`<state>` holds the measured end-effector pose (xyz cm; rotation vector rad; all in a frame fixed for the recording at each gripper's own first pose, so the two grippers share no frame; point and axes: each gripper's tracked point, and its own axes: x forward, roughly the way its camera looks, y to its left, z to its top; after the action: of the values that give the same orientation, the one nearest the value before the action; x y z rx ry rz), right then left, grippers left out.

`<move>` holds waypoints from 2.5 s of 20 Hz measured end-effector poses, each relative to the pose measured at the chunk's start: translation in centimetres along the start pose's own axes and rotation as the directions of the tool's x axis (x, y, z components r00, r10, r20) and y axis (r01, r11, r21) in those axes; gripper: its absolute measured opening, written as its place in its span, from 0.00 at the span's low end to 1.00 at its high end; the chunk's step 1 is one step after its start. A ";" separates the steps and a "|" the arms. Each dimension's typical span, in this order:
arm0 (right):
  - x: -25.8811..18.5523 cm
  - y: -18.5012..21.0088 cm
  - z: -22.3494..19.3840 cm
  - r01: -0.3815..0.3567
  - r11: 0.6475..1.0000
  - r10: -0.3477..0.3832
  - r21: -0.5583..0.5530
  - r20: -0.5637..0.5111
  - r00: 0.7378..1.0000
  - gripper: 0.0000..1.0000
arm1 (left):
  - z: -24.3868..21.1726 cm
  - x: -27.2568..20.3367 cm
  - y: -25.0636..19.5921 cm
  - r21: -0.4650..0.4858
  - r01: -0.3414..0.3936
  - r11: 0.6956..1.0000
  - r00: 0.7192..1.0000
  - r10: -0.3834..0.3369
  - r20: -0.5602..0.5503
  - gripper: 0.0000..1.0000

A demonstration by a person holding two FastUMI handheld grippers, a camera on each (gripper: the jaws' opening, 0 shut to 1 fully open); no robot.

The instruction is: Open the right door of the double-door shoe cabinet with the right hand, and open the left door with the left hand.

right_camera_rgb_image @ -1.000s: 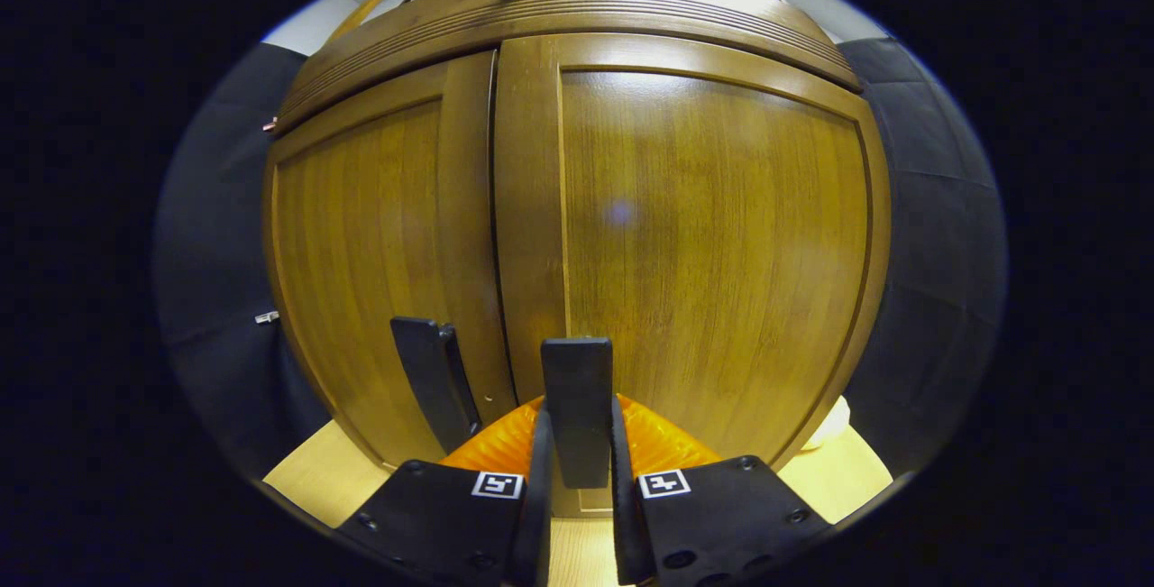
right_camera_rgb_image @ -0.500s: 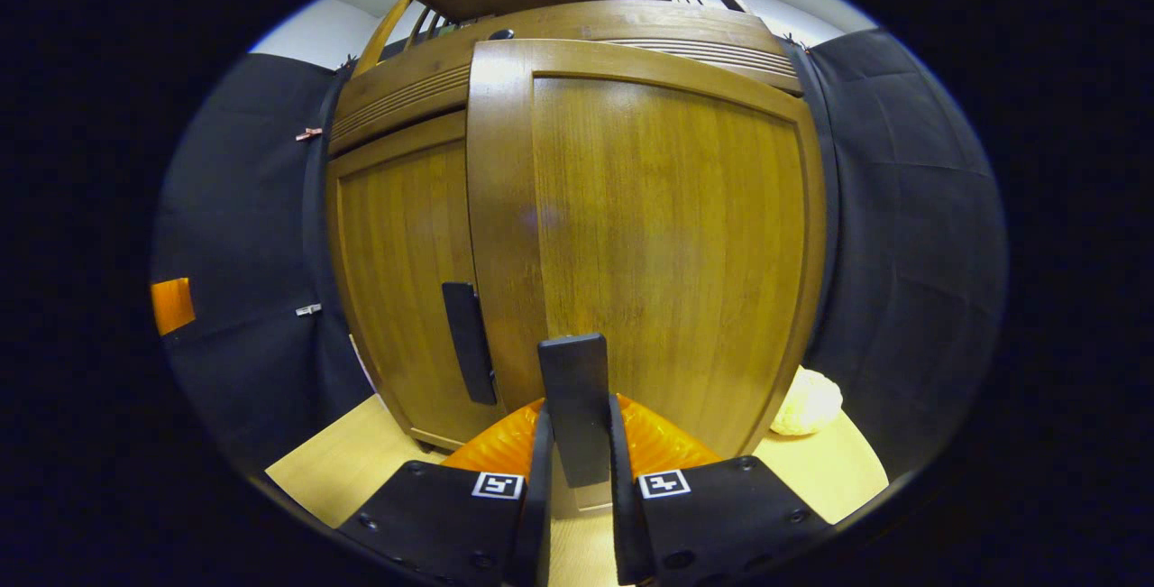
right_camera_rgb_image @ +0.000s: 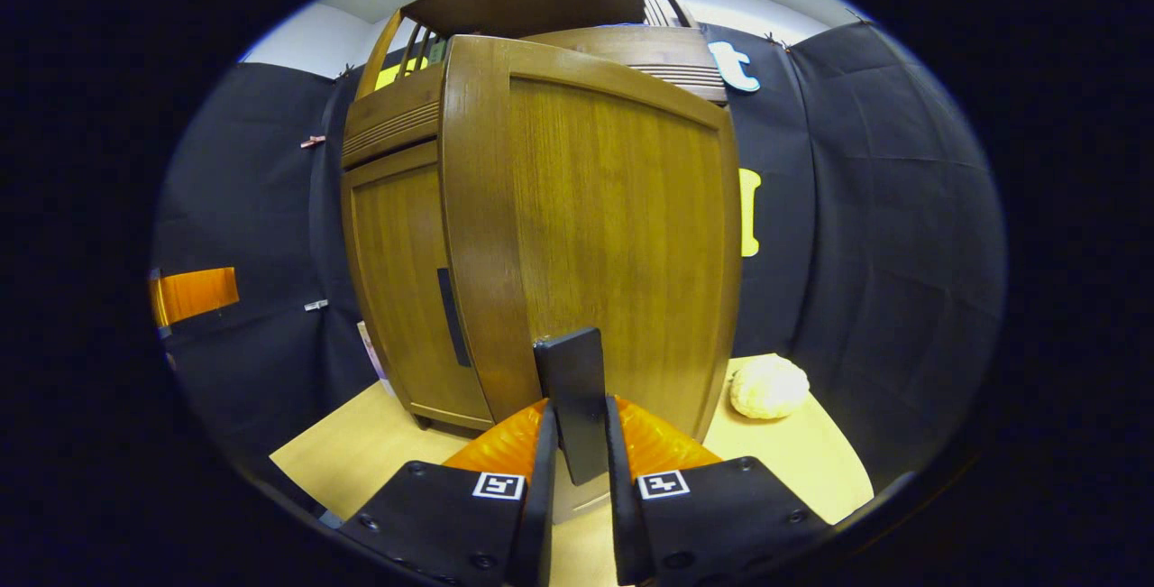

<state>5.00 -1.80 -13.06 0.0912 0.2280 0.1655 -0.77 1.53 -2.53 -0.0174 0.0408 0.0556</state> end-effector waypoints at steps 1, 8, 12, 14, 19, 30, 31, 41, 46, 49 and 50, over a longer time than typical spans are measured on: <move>-0.5 -0.5 0.1 0.007 1.000 -0.007 -0.009 0.005 1.000 0.31 | 0.0 -0.2 -0.5 0.001 0.006 1.000 1.000 -0.006 0.000 0.94; -3.1 -3.1 0.4 0.025 0.999 -0.025 -0.034 0.003 1.000 0.31 | -0.2 -1.1 -3.9 -0.014 0.060 0.998 0.998 -0.060 -0.006 0.92; -3.6 -3.6 -0.2 0.037 0.999 -0.037 -0.022 -0.004 0.999 0.31 | -0.3 -1.2 -4.1 -0.001 0.069 0.998 0.998 -0.069 0.000 0.92; -3.7 -3.8 -0.3 0.047 0.999 -0.047 -0.020 -0.007 0.999 0.31 | -0.4 -1.3 -4.0 -0.008 0.062 0.998 0.998 -0.062 -0.003 0.92; -3.7 -4.1 -0.5 0.081 0.996 -0.082 -0.033 -0.007 0.997 0.31 | -0.9 -1.8 -2.7 -0.023 0.035 0.999 0.999 -0.035 -0.015 0.94; -5.0 -11.9 -1.0 0.129 0.990 -0.127 0.056 -0.036 0.991 0.14 | -0.8 0.2 -4.0 -0.031 0.063 0.998 0.998 -0.063 -0.009 0.94; -5.2 -12.6 -0.9 0.129 0.990 -0.127 0.062 -0.035 0.991 0.14 | -0.9 0.5 -4.3 -0.031 0.068 0.997 0.998 -0.068 -0.012 0.94; -7.9 -19.5 0.7 0.130 0.989 -0.129 0.077 -0.014 0.992 0.09 | -1.5 4.7 -9.0 -0.018 0.138 0.990 0.990 -0.139 -0.030 0.94; -9.1 -19.6 1.7 0.164 0.986 -0.163 -0.033 0.018 0.986 0.15 | -2.5 8.3 -10.8 -0.007 0.152 0.988 0.987 -0.152 -0.048 0.94; -10.7 -21.0 4.1 0.230 0.971 -0.223 -0.065 0.092 0.970 0.48 | -3.1 11.0 -11.3 -0.017 0.151 0.988 0.987 -0.152 -0.057 0.94; -11.2 -21.5 4.8 0.254 0.965 -0.246 -0.066 0.109 0.963 0.64 | -3.4 12.0 -11.4 -0.018 0.148 0.989 0.987 -0.149 -0.061 0.94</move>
<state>-1.38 -25.24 -8.29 -0.0089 0.1313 -0.0823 11.67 -9.23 -6.20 -0.0359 0.1013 -0.0937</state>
